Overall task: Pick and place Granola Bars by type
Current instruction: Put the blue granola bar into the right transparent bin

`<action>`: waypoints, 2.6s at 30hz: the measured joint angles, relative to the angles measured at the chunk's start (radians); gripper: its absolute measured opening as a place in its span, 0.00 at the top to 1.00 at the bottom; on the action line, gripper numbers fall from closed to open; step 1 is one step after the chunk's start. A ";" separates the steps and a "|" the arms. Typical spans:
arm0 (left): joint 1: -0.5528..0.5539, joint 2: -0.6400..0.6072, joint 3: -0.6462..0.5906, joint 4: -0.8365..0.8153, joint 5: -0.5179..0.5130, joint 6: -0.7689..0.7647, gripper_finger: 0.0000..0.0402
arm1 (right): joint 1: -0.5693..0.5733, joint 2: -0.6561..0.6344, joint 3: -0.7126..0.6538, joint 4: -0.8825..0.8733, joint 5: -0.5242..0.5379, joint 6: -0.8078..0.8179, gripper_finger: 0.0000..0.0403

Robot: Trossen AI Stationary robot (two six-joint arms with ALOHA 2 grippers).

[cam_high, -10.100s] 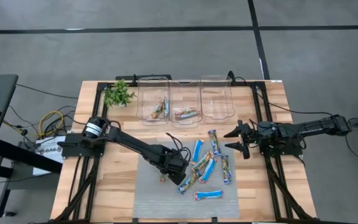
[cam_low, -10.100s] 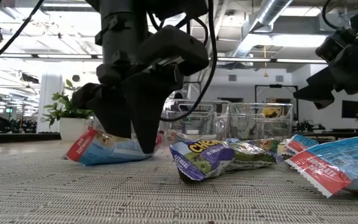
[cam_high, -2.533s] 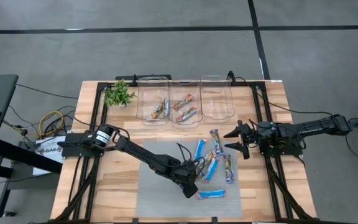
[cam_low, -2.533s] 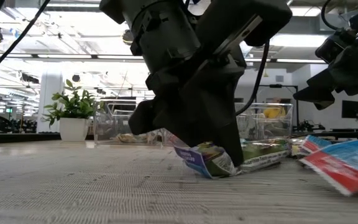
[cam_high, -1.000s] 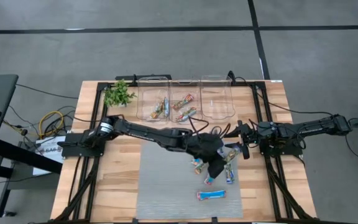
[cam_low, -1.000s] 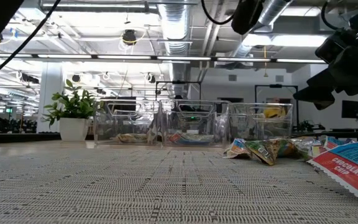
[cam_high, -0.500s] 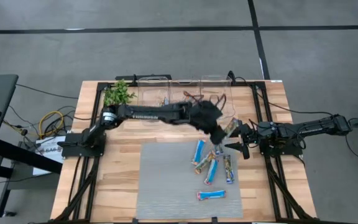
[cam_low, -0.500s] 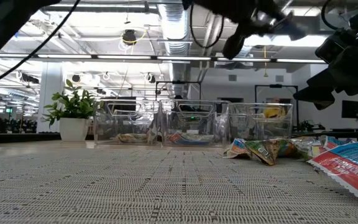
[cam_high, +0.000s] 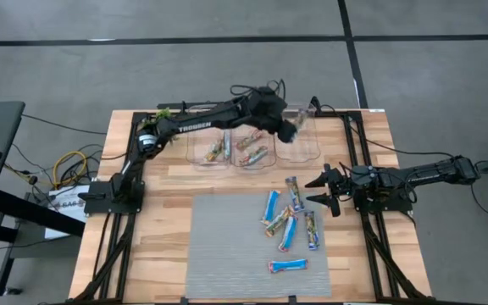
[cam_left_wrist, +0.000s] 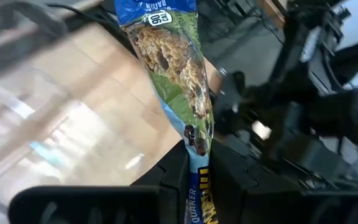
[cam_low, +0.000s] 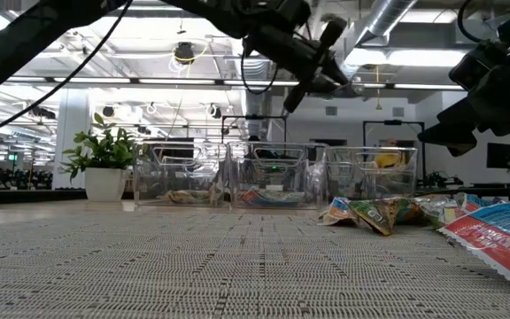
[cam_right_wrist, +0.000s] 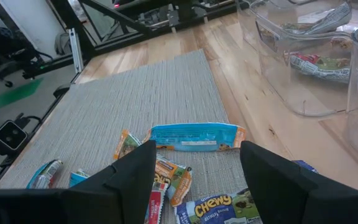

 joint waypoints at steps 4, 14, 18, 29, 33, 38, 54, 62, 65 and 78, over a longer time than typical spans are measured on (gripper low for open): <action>0.026 0.000 0.000 0.000 0.000 0.053 0.89 | 0.000 0.000 0.000 0.000 0.000 0.000 0.44; 0.028 0.003 -0.043 -0.007 -0.027 0.275 0.89 | 0.000 0.000 0.000 0.000 0.000 0.000 0.44; 0.021 0.004 -0.080 0.010 -0.110 0.395 0.89 | 0.000 0.000 0.000 0.000 0.000 0.000 0.44; 0.008 0.004 -0.114 0.091 -0.122 0.476 0.82 | 0.000 0.000 0.000 0.000 0.000 0.000 0.44; 0.005 0.004 -0.114 0.110 -0.122 0.476 0.71 | 0.000 0.000 0.000 0.000 0.000 0.000 0.44; 0.001 0.004 -0.114 0.110 -0.123 0.450 0.61 | 0.000 0.000 0.000 0.000 0.000 0.000 0.44; -0.084 0.004 -0.114 0.112 0.016 0.393 0.61 | 0.000 0.000 0.000 0.000 0.000 0.000 0.44; -0.189 0.004 -0.114 0.087 0.063 0.293 0.62 | 0.000 0.000 0.000 0.000 0.000 0.000 0.44; -0.234 0.004 -0.114 0.081 0.063 0.230 0.62 | 0.000 0.000 0.000 0.000 0.000 0.000 0.44; -0.477 0.001 -0.089 0.072 0.052 0.107 0.62 | 0.000 0.000 0.000 0.000 0.000 0.000 0.44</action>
